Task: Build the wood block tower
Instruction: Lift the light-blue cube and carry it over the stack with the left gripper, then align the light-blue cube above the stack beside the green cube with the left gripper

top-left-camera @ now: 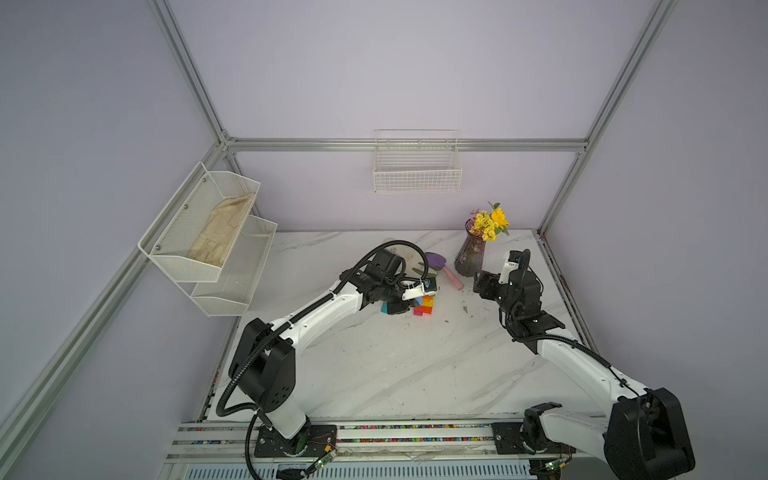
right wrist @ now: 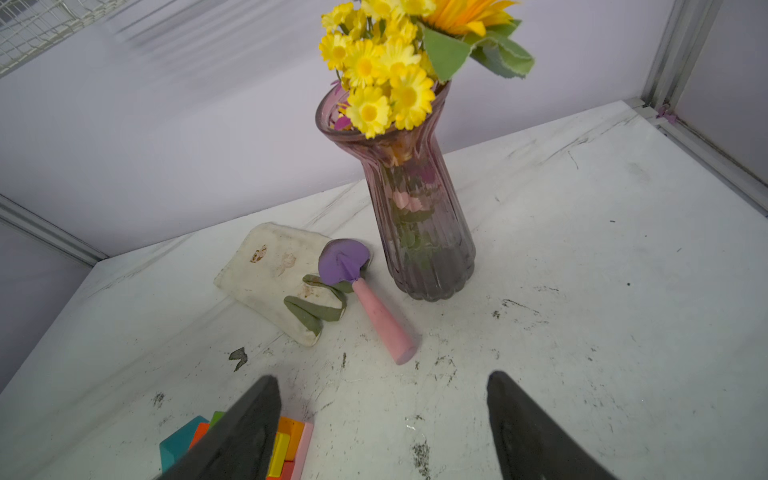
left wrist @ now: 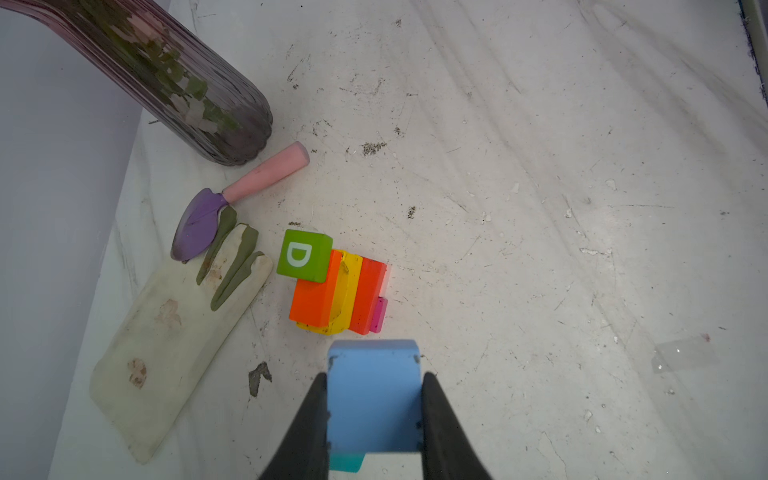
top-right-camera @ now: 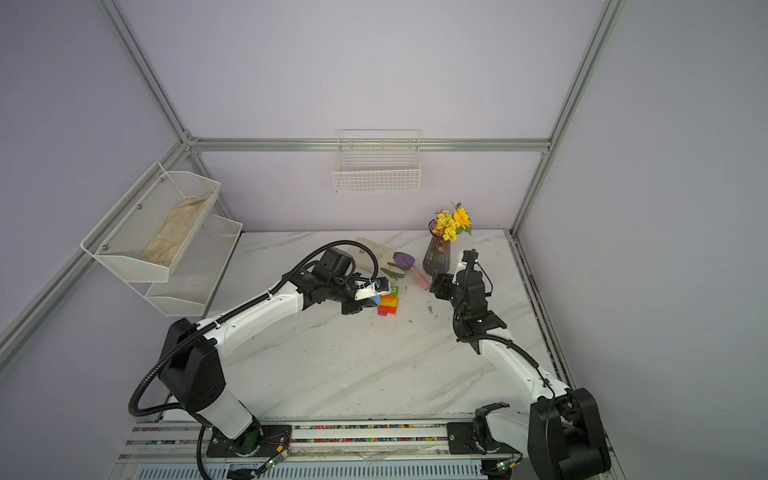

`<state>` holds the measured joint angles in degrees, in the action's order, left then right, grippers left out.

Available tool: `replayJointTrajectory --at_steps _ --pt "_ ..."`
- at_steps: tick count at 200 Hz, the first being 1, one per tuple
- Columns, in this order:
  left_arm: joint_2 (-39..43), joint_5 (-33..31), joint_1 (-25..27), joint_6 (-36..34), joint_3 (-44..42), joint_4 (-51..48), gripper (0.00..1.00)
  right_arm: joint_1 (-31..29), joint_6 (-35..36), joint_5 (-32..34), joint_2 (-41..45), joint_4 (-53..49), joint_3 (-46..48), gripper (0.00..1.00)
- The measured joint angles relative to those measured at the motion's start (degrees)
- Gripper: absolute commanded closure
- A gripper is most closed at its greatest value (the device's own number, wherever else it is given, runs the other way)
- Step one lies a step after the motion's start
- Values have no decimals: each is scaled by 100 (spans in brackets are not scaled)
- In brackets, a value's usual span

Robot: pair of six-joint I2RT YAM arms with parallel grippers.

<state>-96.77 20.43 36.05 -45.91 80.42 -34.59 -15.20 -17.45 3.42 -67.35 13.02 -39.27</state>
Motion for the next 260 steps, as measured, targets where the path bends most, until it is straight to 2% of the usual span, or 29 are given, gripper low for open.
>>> replayJointTrajectory --at_steps 43,131,260 --pt "-557 466 -186 -238 643 -487 100 173 -76 -326 -275 323 2 19" --pt "-1410 887 -459 -610 1556 -1040 100 402 -199 -839 -896 560 -79 19" --pt "-2463 1189 -673 -728 2481 -1493 100 494 -308 -981 -1093 610 -179 19"
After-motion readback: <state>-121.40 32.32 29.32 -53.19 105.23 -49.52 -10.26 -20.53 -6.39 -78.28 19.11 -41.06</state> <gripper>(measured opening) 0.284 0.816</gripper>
